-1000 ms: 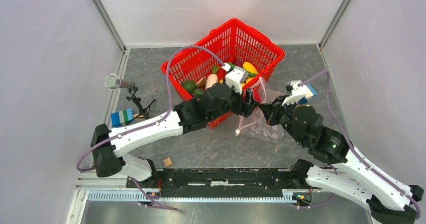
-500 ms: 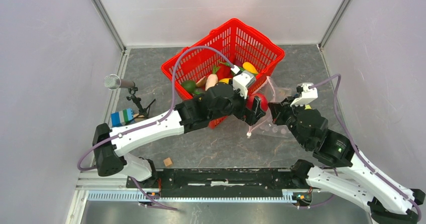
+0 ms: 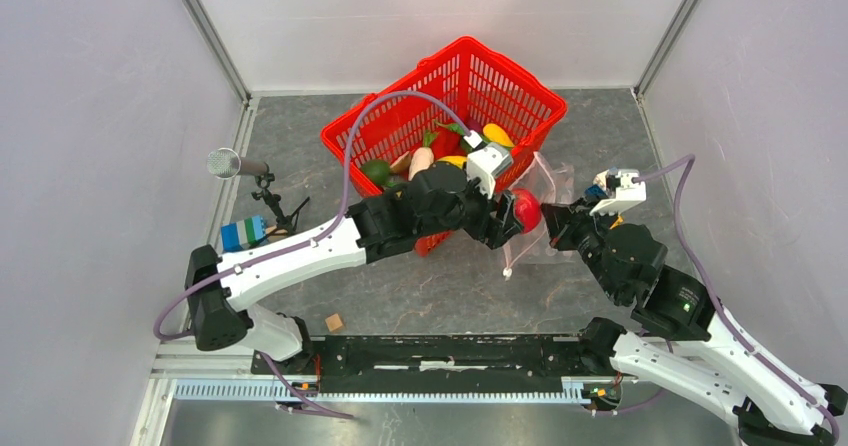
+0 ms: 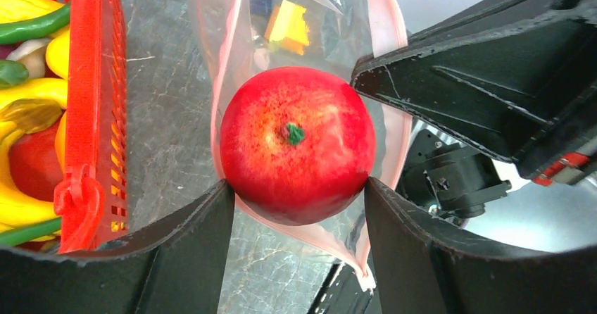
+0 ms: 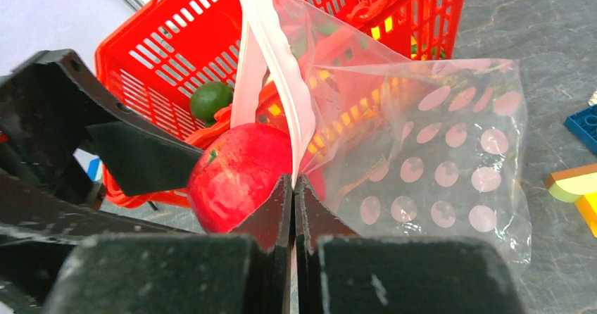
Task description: Place the food in the zip-top bag and seal the zipper
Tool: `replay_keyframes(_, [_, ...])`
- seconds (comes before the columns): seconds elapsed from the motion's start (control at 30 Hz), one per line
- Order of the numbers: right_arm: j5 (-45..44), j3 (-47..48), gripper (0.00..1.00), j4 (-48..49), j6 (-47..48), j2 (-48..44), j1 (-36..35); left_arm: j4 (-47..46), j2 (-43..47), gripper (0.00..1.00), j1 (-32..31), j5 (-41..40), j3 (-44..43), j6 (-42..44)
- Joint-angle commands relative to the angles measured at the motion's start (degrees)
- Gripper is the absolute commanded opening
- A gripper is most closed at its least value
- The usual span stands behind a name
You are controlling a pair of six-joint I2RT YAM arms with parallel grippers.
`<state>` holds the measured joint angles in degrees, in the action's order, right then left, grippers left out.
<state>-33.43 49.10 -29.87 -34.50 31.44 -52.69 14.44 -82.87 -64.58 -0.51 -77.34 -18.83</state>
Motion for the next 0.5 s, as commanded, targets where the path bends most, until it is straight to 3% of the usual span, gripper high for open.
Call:
replay_keyframes(0.0, [8.1,1.6,0.00,5.0,-0.1,1.0,-0.3,-0.2,-3.5,0.71,-2.0,-3.7,-7.2,4.6])
replay_keyframes(0.17, [5.4,2.4,0.00,3.6,-0.4,0.8,-0.3,5.8,-6.8,0.72,-4.5,-14.8,-11.5,8.5])
replay_keyframes(0.27, [5.3,2.9,0.00,3.8,0.2,1.1,-0.3,6.2,-6.7,0.79,-4.5,-15.0,-11.9,8.8])
replay_keyframes(0.47, [-6.0,3.8,0.00,-3.0,-1.3,2.1,-0.3,4.6,-2.1,0.89,-4.5,-11.7,-9.4,9.9])
